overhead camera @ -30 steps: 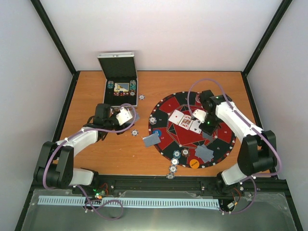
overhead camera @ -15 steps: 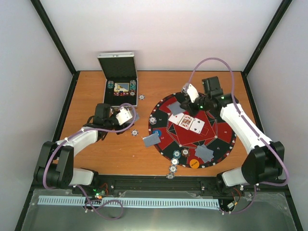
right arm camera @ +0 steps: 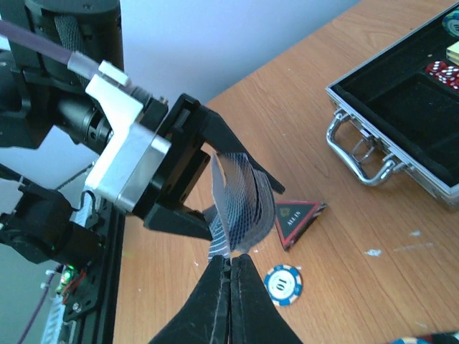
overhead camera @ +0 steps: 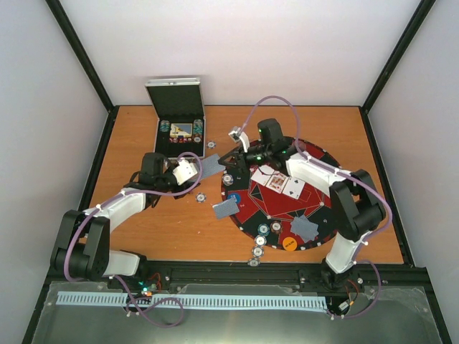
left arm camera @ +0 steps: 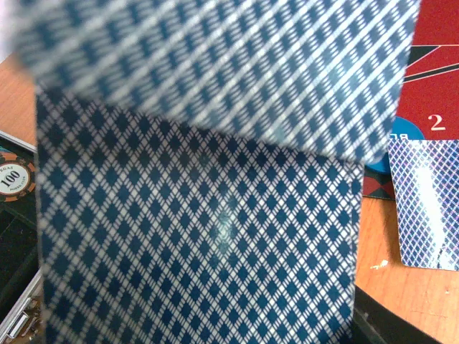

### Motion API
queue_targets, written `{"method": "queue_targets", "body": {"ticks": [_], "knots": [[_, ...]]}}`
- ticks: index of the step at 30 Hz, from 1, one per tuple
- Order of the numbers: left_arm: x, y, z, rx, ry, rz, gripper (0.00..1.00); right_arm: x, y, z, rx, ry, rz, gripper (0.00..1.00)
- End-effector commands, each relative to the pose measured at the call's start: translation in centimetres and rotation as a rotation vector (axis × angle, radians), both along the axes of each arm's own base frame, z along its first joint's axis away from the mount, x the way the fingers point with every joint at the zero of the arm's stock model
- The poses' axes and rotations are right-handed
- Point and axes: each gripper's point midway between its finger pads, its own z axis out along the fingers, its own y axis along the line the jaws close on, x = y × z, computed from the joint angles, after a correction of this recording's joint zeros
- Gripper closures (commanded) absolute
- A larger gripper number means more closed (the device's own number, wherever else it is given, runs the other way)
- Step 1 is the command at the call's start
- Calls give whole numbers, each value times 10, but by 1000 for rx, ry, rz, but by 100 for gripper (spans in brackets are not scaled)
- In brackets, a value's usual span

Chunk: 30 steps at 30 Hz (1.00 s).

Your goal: Distribute texas hold em gaming equipment

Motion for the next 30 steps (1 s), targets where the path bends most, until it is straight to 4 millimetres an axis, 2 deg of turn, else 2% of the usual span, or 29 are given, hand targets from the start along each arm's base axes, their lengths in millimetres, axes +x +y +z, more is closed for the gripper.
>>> {"method": "queue_targets", "body": {"ticks": [1, 6, 12, 22, 30], "knots": [[9, -5, 21, -45, -51, -13, 47, 1, 22, 20, 59, -15, 50, 97], [10, -5, 21, -43, -54, -14, 47, 9, 29, 9, 52, 24, 41, 97], [12, -5, 22, -42, -55, -14, 47, 7, 40, -16, -42, 39, 60, 97], [12, -6, 21, -45, -46, -16, 47, 9, 51, -27, -77, 53, 78, 97], [14, -7, 21, -52, -45, -16, 47, 12, 54, -35, -119, 68, 72, 84]]}}
